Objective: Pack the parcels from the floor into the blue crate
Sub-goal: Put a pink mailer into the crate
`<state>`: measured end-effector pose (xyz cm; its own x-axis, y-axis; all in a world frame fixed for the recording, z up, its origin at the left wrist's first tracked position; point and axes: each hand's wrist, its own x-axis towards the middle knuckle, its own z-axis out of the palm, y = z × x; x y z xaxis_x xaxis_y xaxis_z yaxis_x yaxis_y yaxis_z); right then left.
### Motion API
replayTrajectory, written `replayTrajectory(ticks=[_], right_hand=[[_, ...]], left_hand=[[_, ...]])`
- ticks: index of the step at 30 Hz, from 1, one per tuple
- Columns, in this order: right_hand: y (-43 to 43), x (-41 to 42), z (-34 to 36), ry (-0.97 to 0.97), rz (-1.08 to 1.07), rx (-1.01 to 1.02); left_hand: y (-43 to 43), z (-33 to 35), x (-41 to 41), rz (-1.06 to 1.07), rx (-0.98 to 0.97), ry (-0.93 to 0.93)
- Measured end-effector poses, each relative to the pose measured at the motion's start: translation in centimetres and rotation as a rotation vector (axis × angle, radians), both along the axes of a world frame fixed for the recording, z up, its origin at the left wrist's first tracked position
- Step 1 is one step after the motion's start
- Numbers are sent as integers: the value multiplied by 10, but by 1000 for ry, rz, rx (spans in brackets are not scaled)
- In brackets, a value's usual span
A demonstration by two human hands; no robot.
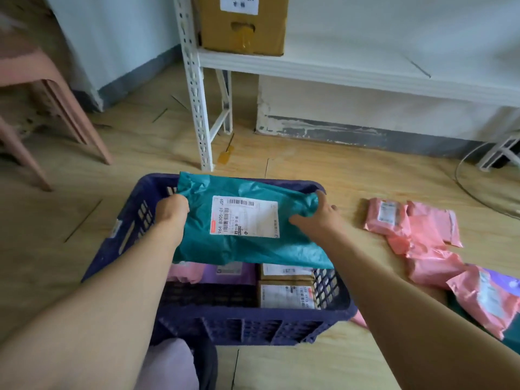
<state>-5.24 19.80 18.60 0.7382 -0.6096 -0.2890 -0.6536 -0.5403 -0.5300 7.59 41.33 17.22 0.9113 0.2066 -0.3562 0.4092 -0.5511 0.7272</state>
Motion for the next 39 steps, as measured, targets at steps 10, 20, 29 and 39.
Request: replayTrajectory(ticks=[10, 20, 29, 39], right_hand=[[64, 52, -66, 176, 218, 123], [86, 76, -143, 456, 360, 151], [108, 82, -176, 656, 949, -129], [107, 84, -180, 744, 984, -285]], left_hand=[[80, -57, 13, -90, 306, 262], [86, -123, 19, -323, 530, 358], [94, -157, 21, -693, 803, 318], [94, -167, 41, -688, 834, 54]])
